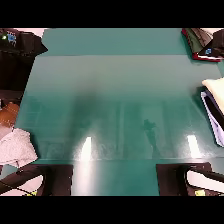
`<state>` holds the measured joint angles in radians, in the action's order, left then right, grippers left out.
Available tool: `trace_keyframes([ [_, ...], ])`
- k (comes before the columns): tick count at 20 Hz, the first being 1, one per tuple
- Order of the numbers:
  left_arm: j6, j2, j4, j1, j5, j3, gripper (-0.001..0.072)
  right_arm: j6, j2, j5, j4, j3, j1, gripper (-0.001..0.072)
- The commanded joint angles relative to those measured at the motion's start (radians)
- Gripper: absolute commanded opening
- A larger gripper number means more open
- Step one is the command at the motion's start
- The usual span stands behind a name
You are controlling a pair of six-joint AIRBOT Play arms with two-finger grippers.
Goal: Fold the shirts.
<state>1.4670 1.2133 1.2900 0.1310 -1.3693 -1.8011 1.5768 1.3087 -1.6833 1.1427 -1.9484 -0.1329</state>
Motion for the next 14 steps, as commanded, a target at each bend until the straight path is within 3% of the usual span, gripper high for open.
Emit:
trace_keyframes([
  [1, 0.0, -0.001, 0.0, -0.001, 0.001, 0.0, 0.0025, 0.0, -0.001, -0.002, 0.01, 0.0, 0.011, 0.0013],
  [12, 0.0, -0.001, 0.0, -0.001, 0.002, 0.0, 0.0025, 0.0, -0.001, -0.003, 0.01, 0.0, 0.011, 0.0013],
  [14, 0.0, -0.001, 0.001, -0.001, 0.104, 0.0, 0.0024, 0.0, -0.001, -0.002, 0.01, 0.0, 0.011, 0.0013],
])
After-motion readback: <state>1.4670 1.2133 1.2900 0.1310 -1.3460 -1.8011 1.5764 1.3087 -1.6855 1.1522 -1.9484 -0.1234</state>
